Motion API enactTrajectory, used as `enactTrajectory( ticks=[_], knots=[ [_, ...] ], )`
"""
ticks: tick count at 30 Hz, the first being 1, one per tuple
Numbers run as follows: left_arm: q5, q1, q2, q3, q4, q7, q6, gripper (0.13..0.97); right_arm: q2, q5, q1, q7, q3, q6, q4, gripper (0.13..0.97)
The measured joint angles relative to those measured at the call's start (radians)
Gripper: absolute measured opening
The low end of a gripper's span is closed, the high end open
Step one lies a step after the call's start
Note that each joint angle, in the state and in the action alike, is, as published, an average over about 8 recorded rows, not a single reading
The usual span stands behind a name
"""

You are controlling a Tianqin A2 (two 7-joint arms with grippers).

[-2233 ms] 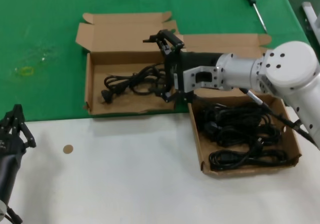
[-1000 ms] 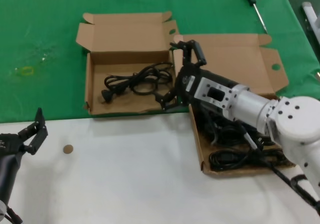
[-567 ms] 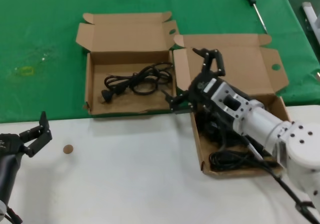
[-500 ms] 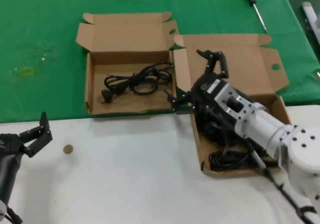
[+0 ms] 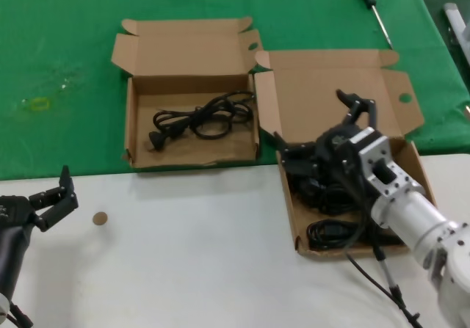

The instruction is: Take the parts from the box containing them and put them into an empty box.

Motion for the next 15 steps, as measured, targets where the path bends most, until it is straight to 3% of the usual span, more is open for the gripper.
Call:
enactTrajectory(
  ticks=[15],
  knots=[
    [0.0, 0.0, 0.0, 0.0, 0.0, 0.0, 0.0, 0.966, -0.002, 0.064, -0.181, 0.137, 0.088, 0.144, 0.129, 0.966]
  ],
)
